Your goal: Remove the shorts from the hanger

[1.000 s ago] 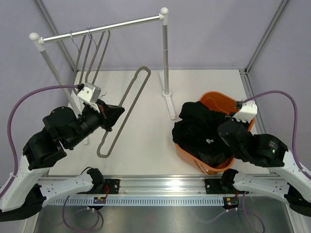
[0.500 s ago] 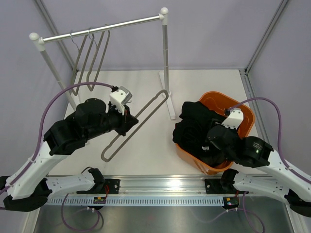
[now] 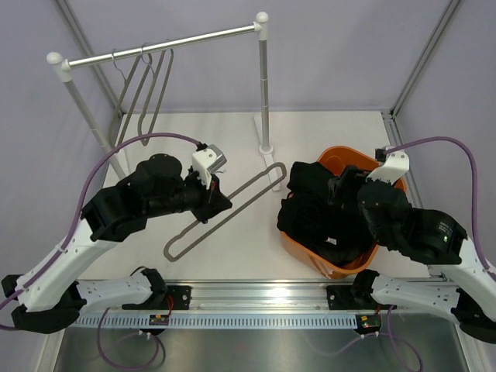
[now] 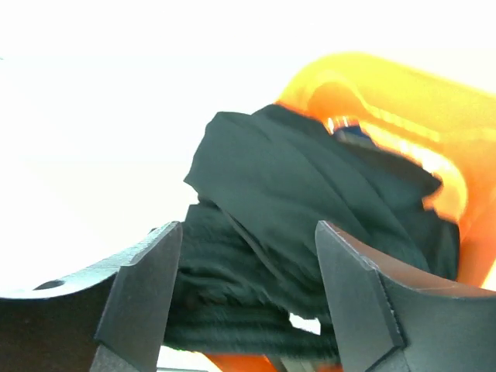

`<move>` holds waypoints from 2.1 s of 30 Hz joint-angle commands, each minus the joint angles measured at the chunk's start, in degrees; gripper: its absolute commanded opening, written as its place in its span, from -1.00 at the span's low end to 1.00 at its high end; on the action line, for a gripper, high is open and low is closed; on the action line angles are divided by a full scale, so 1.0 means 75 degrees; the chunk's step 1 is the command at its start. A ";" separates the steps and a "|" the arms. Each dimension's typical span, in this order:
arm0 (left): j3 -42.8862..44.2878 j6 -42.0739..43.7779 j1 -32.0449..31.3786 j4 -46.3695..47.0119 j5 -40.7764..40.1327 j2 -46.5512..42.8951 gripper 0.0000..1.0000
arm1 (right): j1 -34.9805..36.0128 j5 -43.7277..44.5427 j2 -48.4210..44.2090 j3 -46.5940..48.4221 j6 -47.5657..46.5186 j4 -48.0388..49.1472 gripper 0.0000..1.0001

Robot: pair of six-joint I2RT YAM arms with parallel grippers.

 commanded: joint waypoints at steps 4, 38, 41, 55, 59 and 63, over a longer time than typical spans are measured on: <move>-0.0151 0.0166 -0.0039 0.0693 0.1726 0.0162 -1.00 | -0.0036 0.0312 0.1406 0.1586 -0.1970 0.2109 0.62; 0.1337 -0.0280 -0.0039 0.0672 -0.0087 -0.0143 -1.00 | -0.0176 0.0601 0.2687 0.1786 -0.2100 0.1879 0.76; 0.1326 -0.0233 -0.0039 0.0390 -0.0007 -0.0166 -1.00 | -0.0714 0.0569 0.2464 0.2045 -0.2416 0.1725 0.79; 0.2343 -0.0537 -0.0016 -0.0945 -0.3084 0.0955 -1.00 | -0.1501 0.0124 0.1948 0.2082 -0.2512 0.1573 0.87; 0.3117 -0.0467 0.0323 -0.1018 -0.4024 0.1906 -1.00 | -0.1501 -0.0204 0.1865 0.1941 -0.2418 0.1514 0.87; 0.3995 -0.0327 0.1119 -0.0738 -0.4040 0.2937 -1.00 | -0.1501 -0.0579 0.1795 0.1812 -0.2336 0.1491 0.85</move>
